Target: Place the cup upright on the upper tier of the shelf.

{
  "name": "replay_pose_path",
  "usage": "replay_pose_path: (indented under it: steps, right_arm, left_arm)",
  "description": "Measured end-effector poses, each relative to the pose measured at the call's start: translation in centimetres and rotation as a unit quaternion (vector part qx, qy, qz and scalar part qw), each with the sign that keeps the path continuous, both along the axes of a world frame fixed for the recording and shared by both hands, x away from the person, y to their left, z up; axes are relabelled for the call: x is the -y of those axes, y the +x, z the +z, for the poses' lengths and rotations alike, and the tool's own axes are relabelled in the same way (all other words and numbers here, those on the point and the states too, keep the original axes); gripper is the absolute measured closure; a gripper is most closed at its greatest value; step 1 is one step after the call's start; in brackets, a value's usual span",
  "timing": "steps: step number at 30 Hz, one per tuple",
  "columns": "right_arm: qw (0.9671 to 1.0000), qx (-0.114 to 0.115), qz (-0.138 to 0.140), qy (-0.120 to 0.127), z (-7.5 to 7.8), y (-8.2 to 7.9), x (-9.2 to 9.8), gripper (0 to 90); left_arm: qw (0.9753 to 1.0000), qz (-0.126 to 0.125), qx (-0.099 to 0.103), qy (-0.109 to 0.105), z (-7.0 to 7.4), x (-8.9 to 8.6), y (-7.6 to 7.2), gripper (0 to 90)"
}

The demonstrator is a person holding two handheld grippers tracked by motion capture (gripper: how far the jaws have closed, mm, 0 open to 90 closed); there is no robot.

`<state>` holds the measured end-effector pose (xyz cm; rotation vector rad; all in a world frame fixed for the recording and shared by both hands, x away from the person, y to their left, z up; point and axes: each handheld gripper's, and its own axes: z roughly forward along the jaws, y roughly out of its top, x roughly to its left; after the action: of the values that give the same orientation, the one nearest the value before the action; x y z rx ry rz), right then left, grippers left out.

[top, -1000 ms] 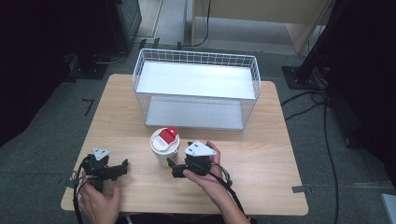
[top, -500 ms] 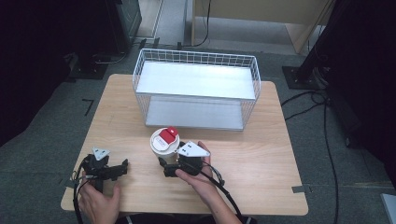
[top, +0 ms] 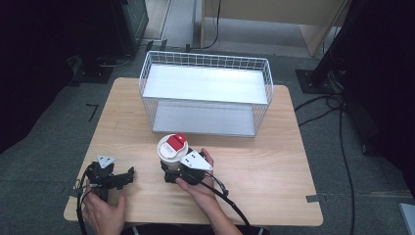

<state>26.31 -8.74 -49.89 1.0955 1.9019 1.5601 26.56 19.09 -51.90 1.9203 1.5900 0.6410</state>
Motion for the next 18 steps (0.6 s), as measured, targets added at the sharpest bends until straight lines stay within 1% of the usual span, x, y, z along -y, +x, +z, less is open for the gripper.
replay_pose_path:
  steps: [2,4,5,7,8,11,13,14,16,18]
  right_arm:
    - [1.0,0.002,-0.003,0.002,-0.16,0.14,-0.11,8.3]
    - [0.9999,0.003,-0.005,0.014,-0.42,0.32,-0.28,8.4]
    - [0.9999,0.011,-0.006,0.012,-0.44,0.31,-0.36,8.9]
    - [0.9998,0.015,-0.011,0.011,-0.42,0.2,-0.48,9.6]
    - [0.9996,0.022,-0.013,0.008,-0.42,0.14,-0.56,10.1]
    - [0.9994,0.029,-0.017,0.008,-0.49,0.08,-0.64,10.5]
    - [0.9994,0.029,-0.015,0.011,-0.49,0.11,-0.57,10.7]
    - [0.9994,0.025,-0.01,0.024,-0.43,0.16,-0.42,10.7]
    - [0.999,0.029,-0.008,0.033,-0.21,0.17,-0.34,10.7]
    - [0.9989,0.03,-0.008,0.036,-0.02,0.15,-0.32,10.7]
  left_arm:
    - [1.0,0.0,0.0,0.0,0.0,0.0,0.0,0.0]
    - [1.0,0.0,0.0,0.0,0.0,0.0,0.0,0.0]
    - [1.0,0.0,0.0,0.0,0.0,0.0,0.0,0.0]
    - [1.0,0.0,0.0,0.0,0.0,0.0,0.0,0.0]
    - [1.0,0.001,0.0,-0.001,0.0,0.01,0.0,0.0]
    - [1.0,0.0,0.0,0.0,0.0,0.0,0.0,0.0]
    - [1.0,0.001,0.0,-0.001,0.0,0.01,0.0,0.0]
    - [1.0,0.0,0.0,0.0,0.0,0.0,0.0,0.0]
    - [1.0,0.001,0.0,-0.001,0.0,0.01,0.0,0.0]
    - [1.0,0.0,0.0,0.0,0.0,0.0,0.0,0.0]
